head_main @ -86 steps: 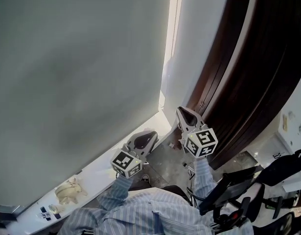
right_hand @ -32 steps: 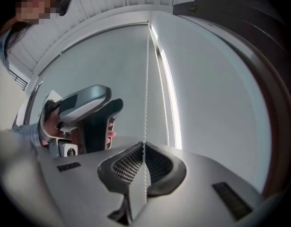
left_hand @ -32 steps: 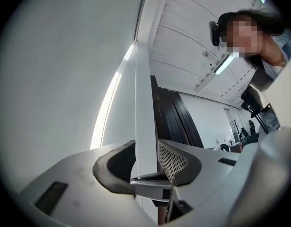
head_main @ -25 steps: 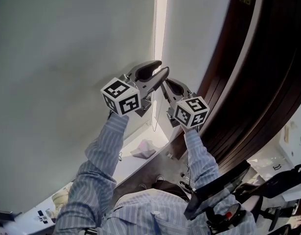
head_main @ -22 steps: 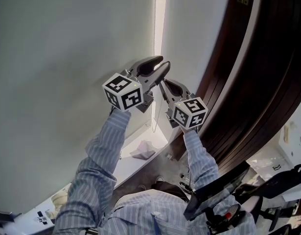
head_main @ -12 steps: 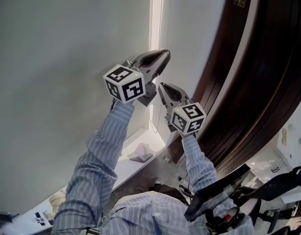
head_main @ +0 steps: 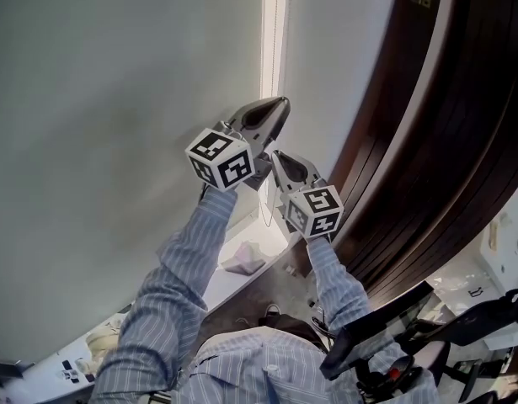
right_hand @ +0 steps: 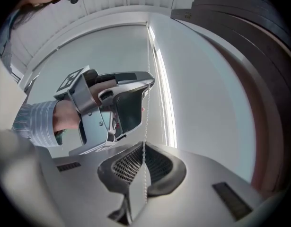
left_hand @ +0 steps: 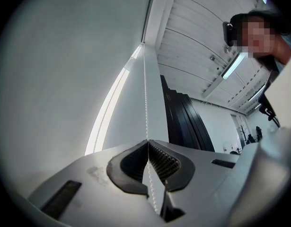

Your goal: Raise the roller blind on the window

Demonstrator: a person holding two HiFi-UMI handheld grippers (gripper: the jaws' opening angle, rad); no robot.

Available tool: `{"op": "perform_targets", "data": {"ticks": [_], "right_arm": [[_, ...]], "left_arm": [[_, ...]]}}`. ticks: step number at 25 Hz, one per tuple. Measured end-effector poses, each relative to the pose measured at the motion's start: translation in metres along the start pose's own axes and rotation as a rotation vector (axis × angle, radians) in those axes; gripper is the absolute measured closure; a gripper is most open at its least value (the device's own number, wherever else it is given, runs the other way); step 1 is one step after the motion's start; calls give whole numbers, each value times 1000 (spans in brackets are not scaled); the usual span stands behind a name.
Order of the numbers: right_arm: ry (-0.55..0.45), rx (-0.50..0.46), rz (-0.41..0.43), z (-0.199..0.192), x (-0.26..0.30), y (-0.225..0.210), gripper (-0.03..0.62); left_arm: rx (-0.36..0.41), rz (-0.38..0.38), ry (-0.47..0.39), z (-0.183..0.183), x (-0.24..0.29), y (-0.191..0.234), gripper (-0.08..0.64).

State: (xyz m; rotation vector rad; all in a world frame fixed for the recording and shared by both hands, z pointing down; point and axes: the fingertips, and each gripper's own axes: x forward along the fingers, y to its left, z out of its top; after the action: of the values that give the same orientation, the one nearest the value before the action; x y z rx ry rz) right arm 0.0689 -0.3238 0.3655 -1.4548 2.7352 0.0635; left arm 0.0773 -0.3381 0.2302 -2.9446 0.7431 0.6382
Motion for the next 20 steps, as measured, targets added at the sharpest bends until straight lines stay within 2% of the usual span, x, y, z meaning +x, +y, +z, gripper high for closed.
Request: {"op": "perform_targets", "data": {"ticks": [12,16,20], "right_arm": [[87,54,-56,-90,0,3,577],[186,61,-60,-135,-3,4,577],[329,98,-68,-202,-18,10,577]], "left_arm": [[-110,46,33,-87,-39,12,554],[-122,66,109,-127,-55,16,554],[-174,93,236,-194,-80,14,554]]}}
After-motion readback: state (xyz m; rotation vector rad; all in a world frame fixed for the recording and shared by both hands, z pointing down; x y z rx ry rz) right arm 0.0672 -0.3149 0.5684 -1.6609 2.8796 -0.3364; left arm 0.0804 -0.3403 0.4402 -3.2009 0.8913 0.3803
